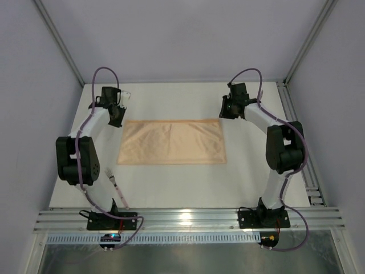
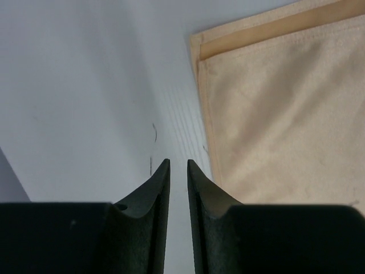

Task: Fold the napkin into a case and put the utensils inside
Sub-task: Smooth out the rectangle-folded napkin at the center of the board.

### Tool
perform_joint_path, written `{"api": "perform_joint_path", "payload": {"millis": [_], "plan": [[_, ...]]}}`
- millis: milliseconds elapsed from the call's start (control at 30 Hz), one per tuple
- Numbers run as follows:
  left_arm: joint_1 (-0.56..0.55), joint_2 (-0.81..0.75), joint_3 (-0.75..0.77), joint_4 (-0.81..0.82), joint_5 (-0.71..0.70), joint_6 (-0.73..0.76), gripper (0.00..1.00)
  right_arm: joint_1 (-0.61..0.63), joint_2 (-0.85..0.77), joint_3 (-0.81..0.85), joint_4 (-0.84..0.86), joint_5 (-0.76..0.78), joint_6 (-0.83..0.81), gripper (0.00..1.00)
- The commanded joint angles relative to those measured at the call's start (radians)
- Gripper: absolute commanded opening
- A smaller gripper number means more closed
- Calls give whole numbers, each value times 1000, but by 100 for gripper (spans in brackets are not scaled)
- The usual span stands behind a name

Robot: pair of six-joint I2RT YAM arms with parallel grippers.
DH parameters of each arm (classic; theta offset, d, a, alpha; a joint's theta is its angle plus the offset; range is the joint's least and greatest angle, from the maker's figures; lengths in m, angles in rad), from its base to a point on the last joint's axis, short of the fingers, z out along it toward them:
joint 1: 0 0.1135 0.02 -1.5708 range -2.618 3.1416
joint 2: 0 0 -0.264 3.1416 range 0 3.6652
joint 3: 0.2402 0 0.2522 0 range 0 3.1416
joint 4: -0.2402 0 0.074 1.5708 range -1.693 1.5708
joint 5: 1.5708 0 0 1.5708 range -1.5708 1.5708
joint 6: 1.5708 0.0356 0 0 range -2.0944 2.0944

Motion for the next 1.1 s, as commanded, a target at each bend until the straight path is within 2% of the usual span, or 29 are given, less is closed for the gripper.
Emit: {"api": "perform_joint_path", "payload": {"millis": [0,100,233,867,967,1067], "plan": [[3,144,92,51,66,6,20,-7,91,105,-31,2,-34,24],[6,245,180,56,72,-6,20,-11,175,196,-66,-27,-34,25],[8,325,249,30,124,-26,22,-10,222,212,-66,-53,-27,25],[12,399,268,54,123,-63,20,-11,208,146,-69,-41,-48,27],[15,436,293,39,132,-67,18,-11,214,147,-62,-53,-45,17],[15,445,301,34,141,-72,8,-10,214,147,-54,-56,-47,8]]}}
